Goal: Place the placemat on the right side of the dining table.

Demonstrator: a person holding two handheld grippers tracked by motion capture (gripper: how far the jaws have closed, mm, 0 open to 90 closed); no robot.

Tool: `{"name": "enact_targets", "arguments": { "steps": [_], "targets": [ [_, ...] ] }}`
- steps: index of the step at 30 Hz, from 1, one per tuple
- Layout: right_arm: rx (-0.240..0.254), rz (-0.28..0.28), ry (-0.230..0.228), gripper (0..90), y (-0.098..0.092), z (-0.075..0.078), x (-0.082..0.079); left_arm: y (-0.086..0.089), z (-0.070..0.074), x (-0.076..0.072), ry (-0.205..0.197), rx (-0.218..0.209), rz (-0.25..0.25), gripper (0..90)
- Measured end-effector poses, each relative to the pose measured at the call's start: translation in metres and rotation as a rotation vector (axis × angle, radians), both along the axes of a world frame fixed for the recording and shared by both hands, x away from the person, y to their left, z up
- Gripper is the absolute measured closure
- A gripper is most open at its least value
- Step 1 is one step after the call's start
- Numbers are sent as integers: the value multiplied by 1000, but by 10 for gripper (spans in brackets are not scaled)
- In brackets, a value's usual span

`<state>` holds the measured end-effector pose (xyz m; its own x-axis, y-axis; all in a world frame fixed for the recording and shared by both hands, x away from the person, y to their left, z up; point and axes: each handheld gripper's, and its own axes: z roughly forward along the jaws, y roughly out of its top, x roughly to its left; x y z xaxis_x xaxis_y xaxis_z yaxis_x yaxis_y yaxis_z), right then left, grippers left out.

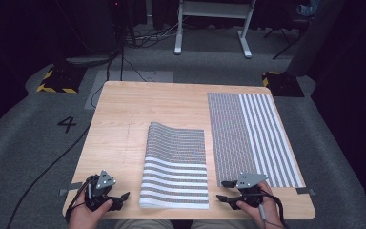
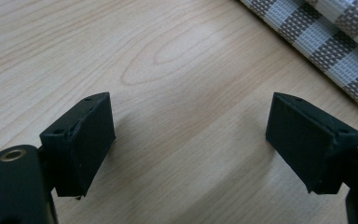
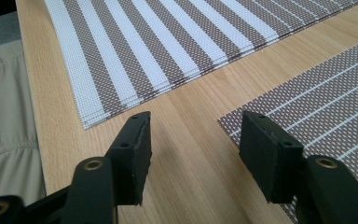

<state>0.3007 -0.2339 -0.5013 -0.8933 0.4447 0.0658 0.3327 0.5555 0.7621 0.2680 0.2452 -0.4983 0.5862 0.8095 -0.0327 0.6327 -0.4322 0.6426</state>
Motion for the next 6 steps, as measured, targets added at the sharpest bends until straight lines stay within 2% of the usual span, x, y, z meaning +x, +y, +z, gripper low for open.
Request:
{"name": "enact_targets", "arguments": {
  "steps": [2,5,6],
  "targets": [
    [1,11,-22,428,0,-2,-1,2,-2,0,-15,-17,4,148],
    [-23,32,-48,376,3,-2,-4,3,-7,1,-52,-37,10,127],
    [-23,32,-48,376,3,-2,-4,3,-7,1,-52,-37,10,115]
  ]
}}
